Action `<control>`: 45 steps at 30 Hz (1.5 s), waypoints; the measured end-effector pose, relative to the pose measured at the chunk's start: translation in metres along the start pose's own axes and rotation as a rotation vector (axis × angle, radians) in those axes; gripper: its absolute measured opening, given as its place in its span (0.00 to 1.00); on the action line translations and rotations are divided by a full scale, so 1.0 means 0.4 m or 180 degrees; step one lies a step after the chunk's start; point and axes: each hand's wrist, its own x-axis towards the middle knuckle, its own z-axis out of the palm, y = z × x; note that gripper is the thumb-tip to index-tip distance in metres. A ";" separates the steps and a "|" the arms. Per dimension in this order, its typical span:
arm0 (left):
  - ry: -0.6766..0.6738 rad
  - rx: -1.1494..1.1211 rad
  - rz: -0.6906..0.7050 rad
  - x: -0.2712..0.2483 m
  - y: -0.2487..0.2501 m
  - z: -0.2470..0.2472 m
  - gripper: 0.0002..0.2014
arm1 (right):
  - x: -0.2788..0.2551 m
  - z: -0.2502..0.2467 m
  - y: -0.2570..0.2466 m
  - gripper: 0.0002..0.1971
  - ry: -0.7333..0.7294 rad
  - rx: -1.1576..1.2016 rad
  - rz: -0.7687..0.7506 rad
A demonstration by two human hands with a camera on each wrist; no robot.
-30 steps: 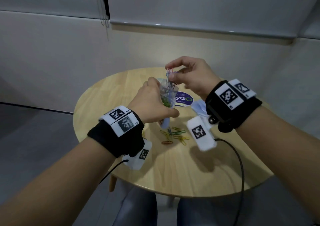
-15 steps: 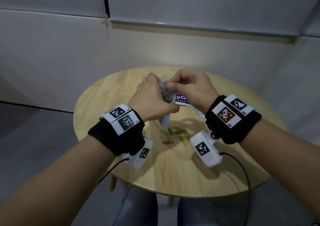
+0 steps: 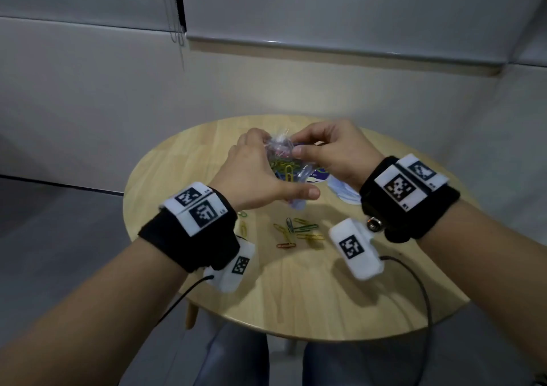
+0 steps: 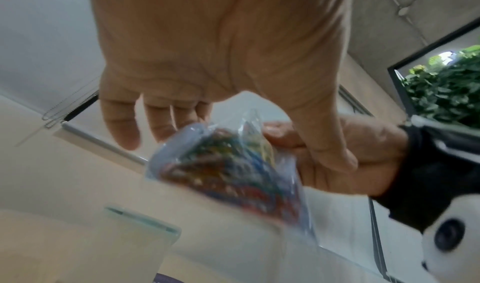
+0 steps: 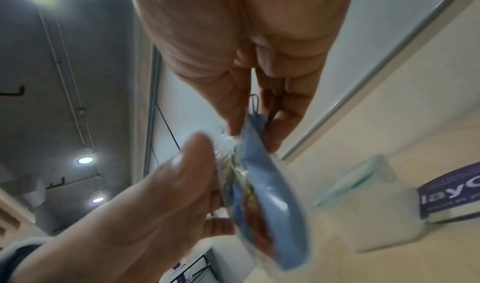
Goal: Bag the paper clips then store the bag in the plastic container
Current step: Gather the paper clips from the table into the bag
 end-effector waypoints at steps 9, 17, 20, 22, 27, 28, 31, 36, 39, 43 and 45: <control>-0.1005 -0.1281 -0.0087 0.019 -0.030 -0.032 0.21 | 0.001 -0.012 0.017 0.14 -0.0294 -0.0492 -0.0605; -0.1583 -0.2063 -0.0191 0.004 -0.043 -0.036 0.18 | 0.007 -0.038 0.000 0.09 -0.0408 -0.1156 -0.0978; -0.1958 -0.2333 -0.0136 -0.002 -0.046 -0.035 0.20 | 0.011 -0.045 -0.021 0.06 -0.0531 -0.0840 -0.0797; -0.1866 -0.2267 -0.0139 -0.001 -0.046 -0.034 0.21 | 0.007 -0.046 -0.026 0.11 -0.0726 -0.0616 -0.0598; -0.1777 -0.2304 -0.0133 0.000 -0.043 -0.032 0.18 | 0.010 -0.043 -0.019 0.10 -0.1003 -0.0932 -0.0359; -0.1742 -0.2301 -0.0105 -0.001 -0.043 -0.031 0.17 | 0.010 -0.041 -0.019 0.08 -0.1057 -0.1040 -0.0341; -0.1649 -0.2195 -0.0012 -0.003 -0.047 -0.029 0.16 | 0.003 -0.035 -0.022 0.02 -0.1394 -0.1093 -0.0250; -0.1544 -0.2305 -0.0058 -0.004 -0.051 -0.020 0.19 | 0.008 -0.049 -0.044 0.05 -0.1606 -0.1245 -0.0267; -0.1550 -0.2372 -0.0105 0.001 -0.051 -0.017 0.20 | 0.012 -0.055 -0.046 0.13 -0.1267 -0.0963 -0.0452; -0.1730 -0.2467 -0.0134 0.000 -0.054 -0.023 0.22 | 0.011 -0.063 -0.035 0.15 -0.0934 -0.1115 -0.0785; -0.1772 -0.2564 -0.0142 0.000 -0.059 -0.026 0.21 | 0.010 -0.065 -0.030 0.13 -0.0860 -0.1276 -0.0797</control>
